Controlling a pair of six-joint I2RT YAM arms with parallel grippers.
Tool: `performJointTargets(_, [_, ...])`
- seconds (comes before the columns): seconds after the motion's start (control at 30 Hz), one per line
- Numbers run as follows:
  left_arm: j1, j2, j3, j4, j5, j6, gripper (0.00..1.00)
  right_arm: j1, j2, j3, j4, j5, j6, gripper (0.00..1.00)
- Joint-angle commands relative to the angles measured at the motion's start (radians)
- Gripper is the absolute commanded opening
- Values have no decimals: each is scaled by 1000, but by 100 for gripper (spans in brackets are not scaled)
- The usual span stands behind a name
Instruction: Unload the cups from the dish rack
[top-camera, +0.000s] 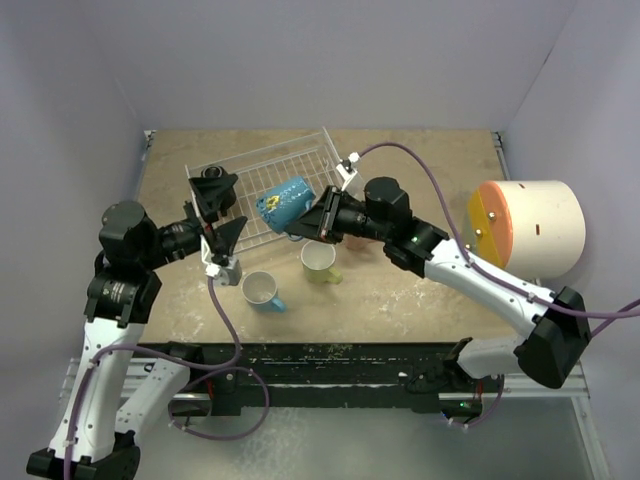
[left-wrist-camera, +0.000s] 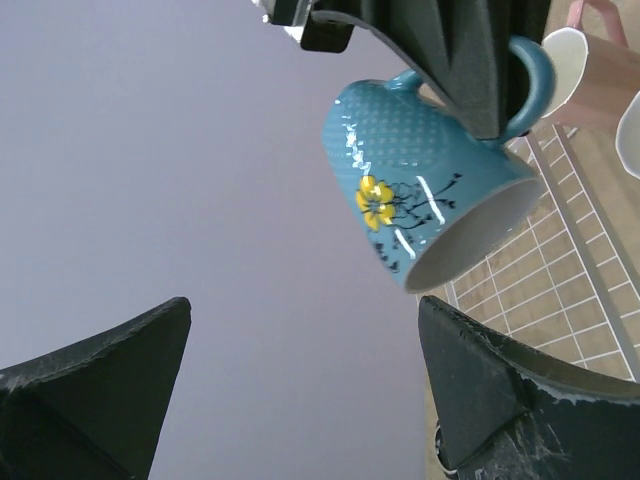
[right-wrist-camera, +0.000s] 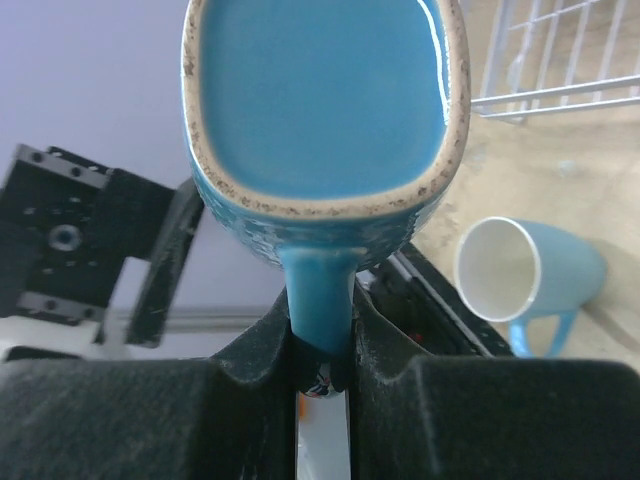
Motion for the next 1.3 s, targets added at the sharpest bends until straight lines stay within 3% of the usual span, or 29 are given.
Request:
performJointTargets(0.0, [-6, 12, -11, 24, 73, 117, 98, 13, -28, 22, 304, -74, 126, 0])
performJointTargets(0.1, [-8, 12, -4, -27, 96, 190, 97, 31, -8, 37, 323, -76, 139, 0])
performJointTargets(0.33, [-8, 24, -20, 87, 91, 147, 93, 67, 22, 12, 414, -82, 211, 0])
performJointTargets(0.43, [-9, 39, -8, 108, 80, 149, 85, 81, 33, 13, 444, -82, 228, 0])
performJointTargets(0.57, [-10, 40, -13, 103, 81, 173, 63, 104, 57, 27, 478, -89, 248, 0])
performJointTargets(0.63, [-11, 35, -21, 112, 86, 173, 35, 115, 67, 30, 486, -90, 255, 0])
performJointTargets(0.7, [-11, 30, -35, 138, 89, 162, 16, 123, 70, 23, 505, -90, 271, 0])
performJointTargets(0.8, [-11, 33, -39, 146, 95, 157, 0, 126, 71, 9, 542, -95, 290, 0])
performJointTargets(0.9, [-11, 40, -37, 148, 101, 153, 0, 125, 63, 16, 471, -124, 256, 0])
performJointTargets(0.97, [-12, 47, -26, 138, 112, 149, 0, 109, 39, 14, 433, -137, 234, 10])
performJointTargets(1.03, [-16, 61, 4, 91, 127, 151, 0, 68, -6, 7, 342, -133, 184, 34])
performJointTargets(1.1, [-27, 90, 60, -12, 141, 154, 0, -4, -71, -9, 237, -132, 127, 48])
performJointTargets(1.2, [-71, 157, 167, -214, 124, 152, 0, -139, -187, -9, 5, -108, 9, 64])
performJointTargets(1.27, [-131, 216, 231, -323, 67, 97, 0, -225, -244, 33, -159, -76, -101, 69])
